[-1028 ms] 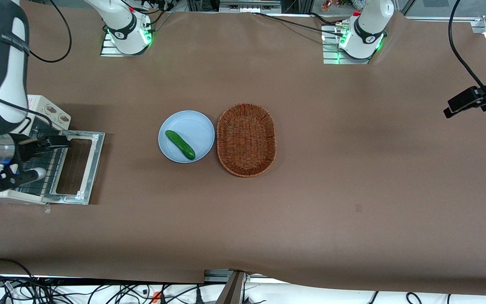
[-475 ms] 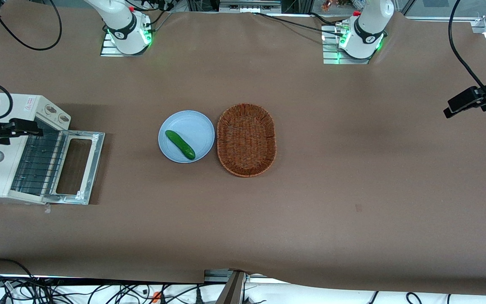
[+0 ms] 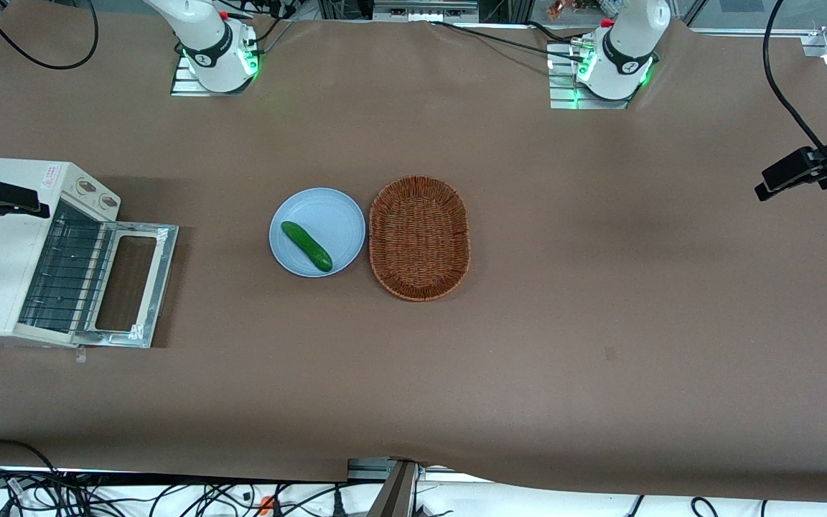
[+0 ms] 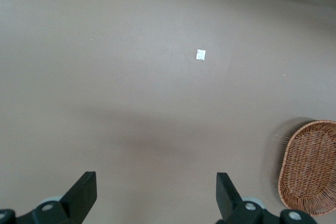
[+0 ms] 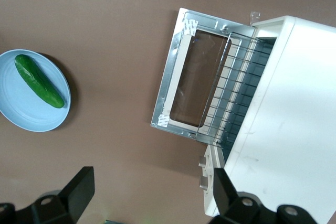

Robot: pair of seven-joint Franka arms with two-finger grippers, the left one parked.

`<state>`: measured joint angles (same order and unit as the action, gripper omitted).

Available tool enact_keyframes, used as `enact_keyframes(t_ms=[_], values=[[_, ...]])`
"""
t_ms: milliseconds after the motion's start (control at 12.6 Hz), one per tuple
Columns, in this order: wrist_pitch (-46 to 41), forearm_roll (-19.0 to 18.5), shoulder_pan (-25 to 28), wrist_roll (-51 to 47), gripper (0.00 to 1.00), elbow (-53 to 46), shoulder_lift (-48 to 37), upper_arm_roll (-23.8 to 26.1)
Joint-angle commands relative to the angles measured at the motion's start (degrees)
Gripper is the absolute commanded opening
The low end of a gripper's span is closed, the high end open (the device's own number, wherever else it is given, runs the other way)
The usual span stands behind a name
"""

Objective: Open oven door with right arm only
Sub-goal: 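Lift the right gripper up and away from the opened door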

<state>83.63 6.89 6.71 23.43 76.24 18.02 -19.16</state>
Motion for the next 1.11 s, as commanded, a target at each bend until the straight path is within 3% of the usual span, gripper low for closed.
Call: enact_keyframes(t_ms=[0, 79, 237, 316, 1028], values=[[2.3, -1.1, -1.4, -0.5, 1.0, 4.5, -4.0, 2.6], [2.5, -1.5, -2.7, -2.8, 1.0, 5.1, -4.4, 4.9], [2.9, -6.6, -5.2, -9.0, 1.0, 5.9, -7.3, 11.4], [3.5, -6.8, -5.7, -9.1, 1.0, 6.0, -7.6, 12.6], [6.9, -6.5, -6.4, -9.2, 1.0, 13.1, -13.2, 12.7]])
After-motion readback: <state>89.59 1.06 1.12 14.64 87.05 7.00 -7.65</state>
